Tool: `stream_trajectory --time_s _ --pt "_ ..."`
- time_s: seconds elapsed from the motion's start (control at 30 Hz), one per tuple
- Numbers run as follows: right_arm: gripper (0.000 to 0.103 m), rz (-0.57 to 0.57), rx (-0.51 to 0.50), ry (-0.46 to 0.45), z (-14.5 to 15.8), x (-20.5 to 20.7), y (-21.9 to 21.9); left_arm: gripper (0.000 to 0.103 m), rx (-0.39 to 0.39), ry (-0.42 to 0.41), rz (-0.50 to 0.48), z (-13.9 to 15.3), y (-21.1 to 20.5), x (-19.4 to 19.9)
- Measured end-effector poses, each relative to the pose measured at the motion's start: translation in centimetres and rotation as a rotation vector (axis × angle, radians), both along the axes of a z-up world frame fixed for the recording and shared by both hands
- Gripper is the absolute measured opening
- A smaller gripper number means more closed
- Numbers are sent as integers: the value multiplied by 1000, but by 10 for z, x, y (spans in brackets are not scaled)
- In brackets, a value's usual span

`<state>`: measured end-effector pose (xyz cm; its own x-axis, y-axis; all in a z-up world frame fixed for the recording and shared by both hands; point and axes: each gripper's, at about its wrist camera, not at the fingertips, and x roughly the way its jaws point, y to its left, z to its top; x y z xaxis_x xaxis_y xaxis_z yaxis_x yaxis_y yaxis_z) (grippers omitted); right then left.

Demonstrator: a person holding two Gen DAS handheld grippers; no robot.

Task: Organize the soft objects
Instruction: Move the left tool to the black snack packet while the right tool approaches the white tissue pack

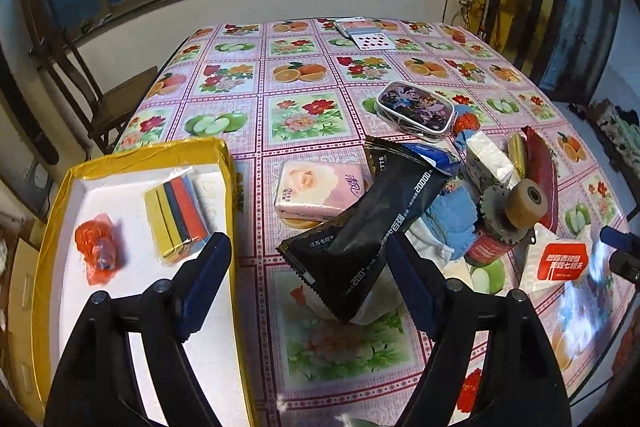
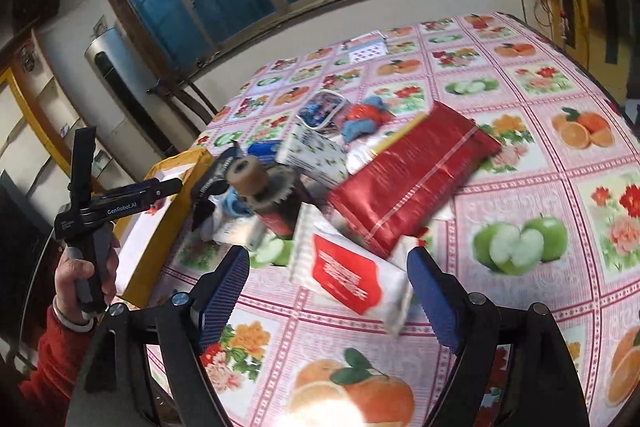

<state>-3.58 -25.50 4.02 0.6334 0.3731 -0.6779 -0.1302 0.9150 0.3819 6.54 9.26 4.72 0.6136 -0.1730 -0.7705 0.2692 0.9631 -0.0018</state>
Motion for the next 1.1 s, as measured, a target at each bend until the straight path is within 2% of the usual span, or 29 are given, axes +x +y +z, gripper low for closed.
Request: stream_trajectory --time_s 0.13,0.23,0.37,0.5,0.63,0.9,1.0,1.1 --pt "83 -14 16 22 -7 1 -8 80 64 9 -64 -9 -14 6" --pt "83 -17 8 17 -8 3 -8 80 115 -5 -74 -13 -19 9" --pt "84 -15 13 24 -9 6 -7 80 123 -30 -146 -14 -27 10" --pt "84 -8 1 31 -11 10 -3 80 170 -14 -186 -20 -38 14" --pt "86 -4 -37 32 -11 12 2 80 153 29 -240 -27 -40 17" --pt "87 15 -55 63 -18 23 2 80 162 81 -243 -39 -45 29" --pt "90 34 -57 96 -23 30 0 80 169 98 -246 -43 -49 31" --pt "93 64 -100 122 -30 35 6 80 161 107 -250 -45 -52 33"
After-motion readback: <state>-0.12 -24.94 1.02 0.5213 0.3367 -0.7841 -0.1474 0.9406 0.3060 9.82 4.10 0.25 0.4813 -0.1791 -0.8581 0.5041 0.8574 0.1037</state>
